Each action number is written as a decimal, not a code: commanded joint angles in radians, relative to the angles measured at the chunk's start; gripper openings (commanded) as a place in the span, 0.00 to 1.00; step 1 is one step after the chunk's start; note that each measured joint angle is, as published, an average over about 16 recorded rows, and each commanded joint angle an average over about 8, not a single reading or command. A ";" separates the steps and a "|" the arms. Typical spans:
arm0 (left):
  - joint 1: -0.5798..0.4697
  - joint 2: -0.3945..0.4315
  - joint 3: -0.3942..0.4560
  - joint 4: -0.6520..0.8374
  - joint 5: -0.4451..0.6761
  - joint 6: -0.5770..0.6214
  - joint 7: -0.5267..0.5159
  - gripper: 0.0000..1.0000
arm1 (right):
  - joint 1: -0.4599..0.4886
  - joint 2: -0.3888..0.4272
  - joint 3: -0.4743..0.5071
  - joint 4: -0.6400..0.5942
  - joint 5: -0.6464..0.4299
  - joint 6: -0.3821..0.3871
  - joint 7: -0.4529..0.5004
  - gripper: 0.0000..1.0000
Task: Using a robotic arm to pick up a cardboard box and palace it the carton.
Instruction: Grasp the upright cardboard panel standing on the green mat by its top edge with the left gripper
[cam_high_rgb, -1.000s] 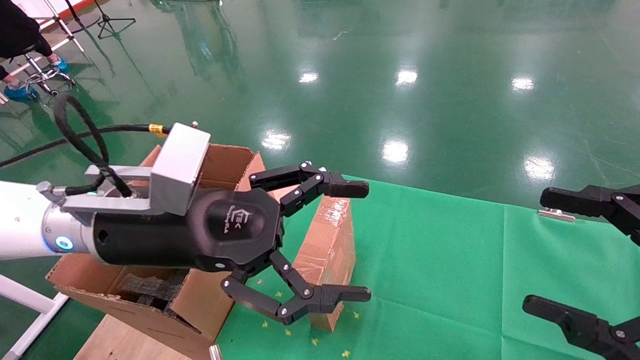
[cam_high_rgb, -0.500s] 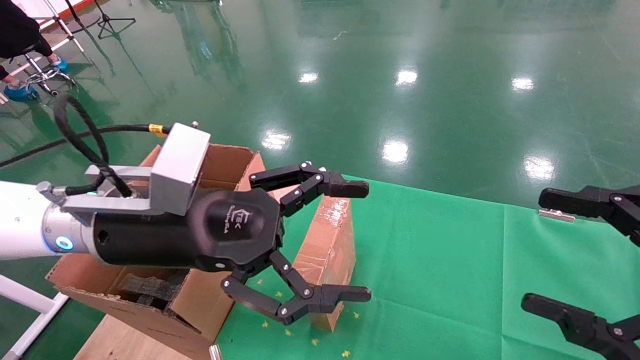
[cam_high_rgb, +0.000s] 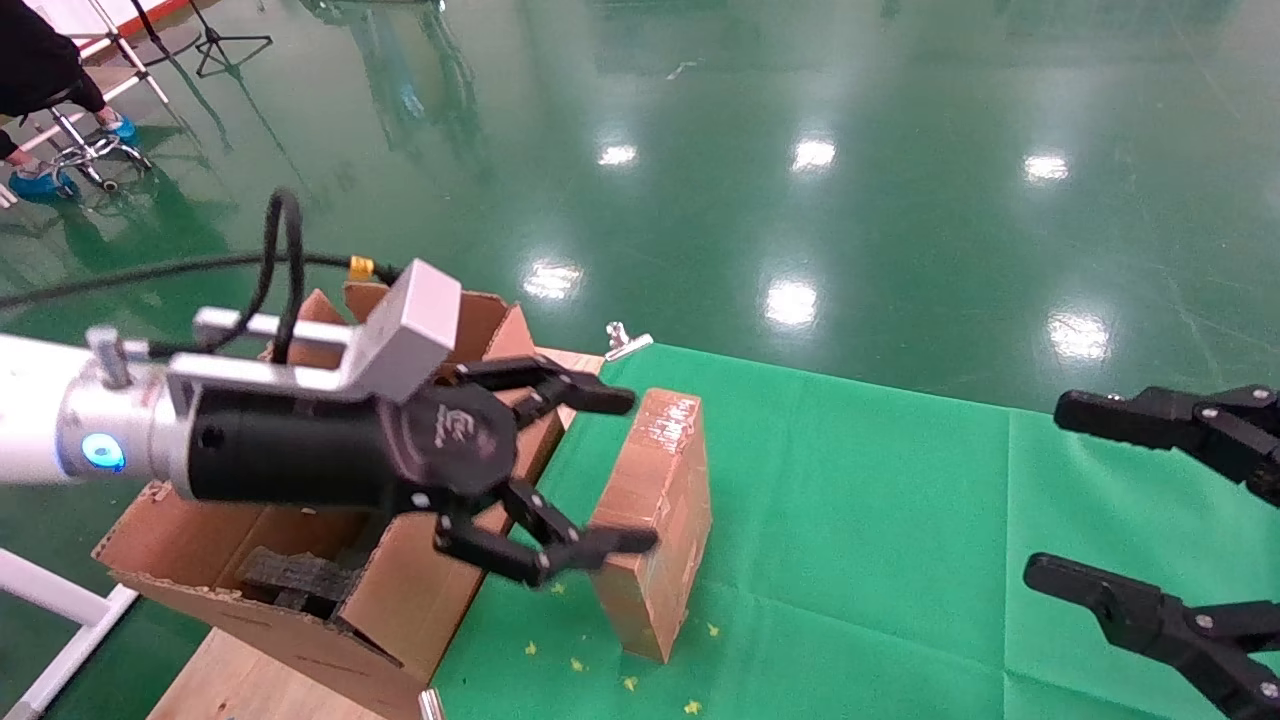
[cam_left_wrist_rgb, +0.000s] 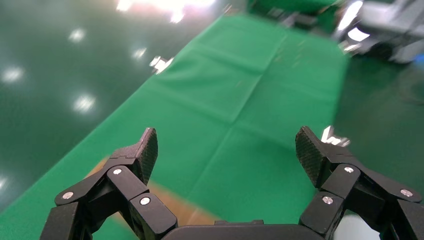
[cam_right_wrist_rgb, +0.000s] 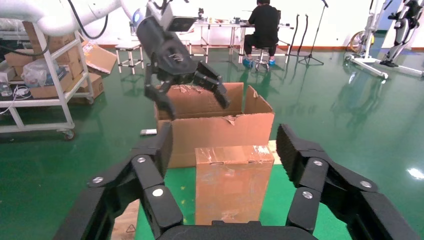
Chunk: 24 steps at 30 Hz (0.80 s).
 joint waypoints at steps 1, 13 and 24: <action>-0.031 -0.014 0.022 -0.013 0.049 -0.005 -0.069 1.00 | 0.000 0.000 0.000 0.000 0.000 0.000 0.000 0.00; -0.104 -0.004 0.065 0.007 0.127 0.014 -0.171 1.00 | 0.000 0.000 0.000 0.000 0.001 0.000 0.000 0.00; -0.312 0.087 0.199 0.025 0.405 0.080 -0.557 1.00 | 0.000 0.000 0.000 0.000 0.001 0.000 0.000 0.00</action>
